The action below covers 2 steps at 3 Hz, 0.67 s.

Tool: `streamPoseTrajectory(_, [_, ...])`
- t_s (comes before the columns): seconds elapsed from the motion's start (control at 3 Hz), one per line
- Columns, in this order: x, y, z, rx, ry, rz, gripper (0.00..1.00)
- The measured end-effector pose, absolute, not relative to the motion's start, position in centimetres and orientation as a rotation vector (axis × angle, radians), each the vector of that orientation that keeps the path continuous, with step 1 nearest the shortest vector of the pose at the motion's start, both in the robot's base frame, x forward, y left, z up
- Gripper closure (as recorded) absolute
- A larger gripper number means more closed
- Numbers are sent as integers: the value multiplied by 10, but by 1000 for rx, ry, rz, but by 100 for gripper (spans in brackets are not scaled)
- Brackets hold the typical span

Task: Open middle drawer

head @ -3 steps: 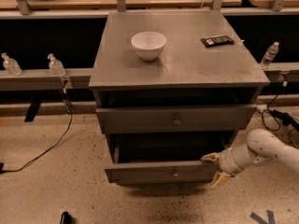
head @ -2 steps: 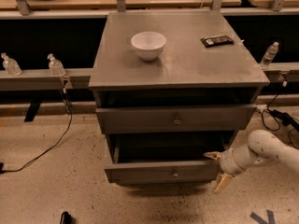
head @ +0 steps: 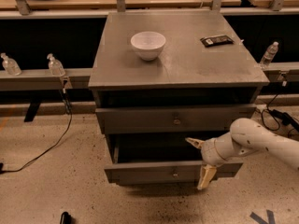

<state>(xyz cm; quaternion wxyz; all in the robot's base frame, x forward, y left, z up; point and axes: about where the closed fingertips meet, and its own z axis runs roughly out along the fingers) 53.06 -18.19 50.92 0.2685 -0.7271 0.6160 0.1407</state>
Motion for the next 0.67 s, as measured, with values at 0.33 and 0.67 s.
streamPoseTrajectory(0.33, [538, -156, 528, -1989, 1623, 330, 0])
streamPoseTrajectory(0.67, [545, -153, 520, -1998, 1666, 323, 16])
